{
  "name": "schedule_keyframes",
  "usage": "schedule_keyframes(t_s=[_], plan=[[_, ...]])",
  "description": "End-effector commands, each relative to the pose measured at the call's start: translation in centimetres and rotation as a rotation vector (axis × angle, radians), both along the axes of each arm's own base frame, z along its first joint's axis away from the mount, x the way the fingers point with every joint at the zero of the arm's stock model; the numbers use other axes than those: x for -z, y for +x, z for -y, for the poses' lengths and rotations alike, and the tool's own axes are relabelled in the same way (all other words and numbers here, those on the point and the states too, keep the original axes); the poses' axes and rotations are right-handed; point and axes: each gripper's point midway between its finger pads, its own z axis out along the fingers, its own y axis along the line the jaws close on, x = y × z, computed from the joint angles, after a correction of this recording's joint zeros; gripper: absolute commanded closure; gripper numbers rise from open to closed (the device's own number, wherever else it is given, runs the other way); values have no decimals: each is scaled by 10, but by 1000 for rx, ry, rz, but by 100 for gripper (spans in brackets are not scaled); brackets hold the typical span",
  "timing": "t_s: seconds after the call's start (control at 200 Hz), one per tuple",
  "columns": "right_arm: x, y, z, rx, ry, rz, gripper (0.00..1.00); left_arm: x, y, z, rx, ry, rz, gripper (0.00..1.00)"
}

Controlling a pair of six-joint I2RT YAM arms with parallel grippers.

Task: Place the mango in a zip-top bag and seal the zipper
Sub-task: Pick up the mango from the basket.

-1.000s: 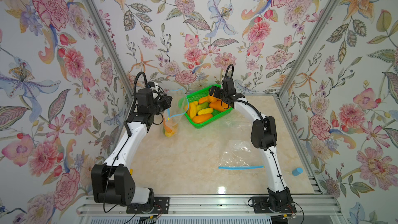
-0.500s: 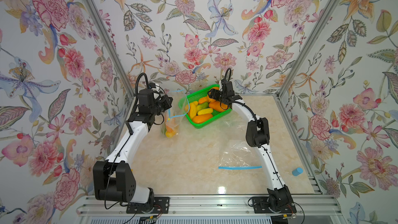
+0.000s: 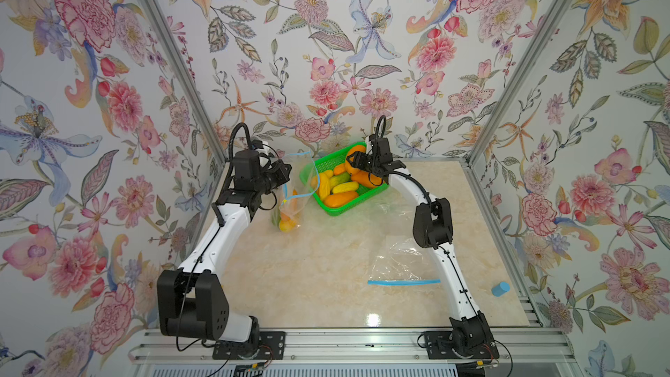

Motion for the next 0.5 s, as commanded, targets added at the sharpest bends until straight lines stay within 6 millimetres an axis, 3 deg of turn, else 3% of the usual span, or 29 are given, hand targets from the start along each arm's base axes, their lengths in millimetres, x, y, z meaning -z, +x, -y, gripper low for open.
schedule_keyframes(t_s=[0.0, 0.235, 0.31, 0.395, 0.495], plan=[[-40, -28, -25, -86, 1, 37, 74, -1, -4, 4, 9, -14, -4, 100], [-129, -81, -38, -141, 85, 231, 81, -11, -1, 12, 22, -31, 11, 100], [-182, -110, -36, -154, 218, 387, 82, -14, -1, 12, 22, -28, 12, 100], [-225, -150, -30, -158, 336, 531, 83, -18, 0, 12, 20, -27, 16, 100], [-260, -193, -33, -155, 366, 672, 83, -23, 0, 14, 24, -33, 24, 100]])
